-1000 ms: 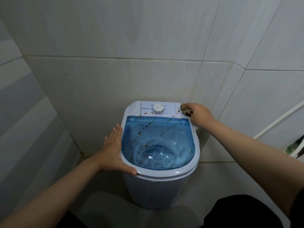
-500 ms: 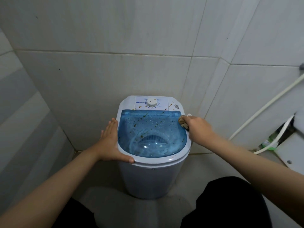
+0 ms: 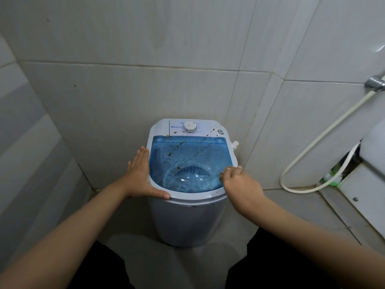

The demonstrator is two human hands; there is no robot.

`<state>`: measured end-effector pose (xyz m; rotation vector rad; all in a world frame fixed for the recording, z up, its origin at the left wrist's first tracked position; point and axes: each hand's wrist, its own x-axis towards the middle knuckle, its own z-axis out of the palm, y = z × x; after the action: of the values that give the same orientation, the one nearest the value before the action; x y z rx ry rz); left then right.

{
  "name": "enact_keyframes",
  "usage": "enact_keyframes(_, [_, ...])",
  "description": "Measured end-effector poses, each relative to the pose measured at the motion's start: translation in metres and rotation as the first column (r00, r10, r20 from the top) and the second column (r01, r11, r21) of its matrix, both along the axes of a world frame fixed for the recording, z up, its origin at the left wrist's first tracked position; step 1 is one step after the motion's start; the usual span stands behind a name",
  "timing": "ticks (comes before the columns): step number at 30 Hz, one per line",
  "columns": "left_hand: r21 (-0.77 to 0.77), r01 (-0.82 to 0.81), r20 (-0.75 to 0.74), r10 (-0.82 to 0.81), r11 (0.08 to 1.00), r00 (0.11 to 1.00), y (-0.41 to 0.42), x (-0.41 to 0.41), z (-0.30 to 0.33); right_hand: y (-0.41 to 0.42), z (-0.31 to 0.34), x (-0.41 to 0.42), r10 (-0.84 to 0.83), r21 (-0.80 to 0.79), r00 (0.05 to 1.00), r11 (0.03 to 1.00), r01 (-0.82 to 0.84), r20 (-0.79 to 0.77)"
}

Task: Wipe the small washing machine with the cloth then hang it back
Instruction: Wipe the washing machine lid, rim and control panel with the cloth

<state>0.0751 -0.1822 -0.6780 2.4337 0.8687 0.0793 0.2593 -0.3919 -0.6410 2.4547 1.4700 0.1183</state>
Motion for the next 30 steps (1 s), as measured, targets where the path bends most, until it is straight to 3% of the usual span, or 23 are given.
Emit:
enact_keyframes(2, [0.001,0.000,0.003,0.000,1.000,1.000,0.000,0.000,0.000,-0.001,-0.004,-0.015,0.029,0.024,0.997,0.999,-0.031,0.072])
enact_keyframes(4, [0.002,-0.003,0.007,0.003,1.000,1.000,0.000,0.000,0.000,0.003,-0.007,-0.028,-0.051,-0.055,0.985,0.997,0.061,0.162])
enact_keyframes(10, [0.002,-0.007,0.006,0.007,1.000,1.000,-0.001,0.000,0.000,0.017,-0.019,-0.060,-0.059,0.014,0.988,0.998,0.057,0.141])
enact_keyframes(14, [0.003,-0.015,0.014,0.015,1.000,1.000,-0.001,0.001,-0.001,0.024,0.003,-0.087,-0.010,-0.055,1.000,0.998,0.010,0.003])
enact_keyframes(15, [0.002,-0.018,0.011,0.018,1.000,1.000,-0.001,0.001,-0.001,0.023,0.013,-0.092,0.068,-0.061,0.997,0.996,-0.069,-0.019])
enact_keyframes(17, [0.001,-0.020,0.001,0.020,1.000,1.000,-0.001,0.001,0.000,0.025,0.022,-0.087,0.224,0.050,0.950,0.975,-0.218,-0.219])
enact_keyframes(19, [0.001,-0.019,0.002,0.019,1.000,1.000,-0.001,0.000,0.000,0.033,0.034,-0.074,0.256,0.178,0.861,0.964,-0.196,-0.440])
enact_keyframes(20, [-0.002,-0.016,0.006,0.016,1.000,1.000,-0.001,0.001,0.000,0.040,0.037,-0.064,0.287,0.268,0.835,0.947,-0.175,-0.469])
enact_keyframes(24, [-0.042,-0.004,0.015,0.005,0.999,1.000,-0.001,-0.001,-0.001,0.096,0.044,-0.031,0.443,0.403,0.842,0.862,-0.307,-0.307])
enact_keyframes(30, [-0.045,-0.011,0.025,0.012,0.999,1.000,0.001,0.000,-0.005,0.169,0.049,-0.013,0.580,0.198,0.813,0.804,-0.561,-0.054])
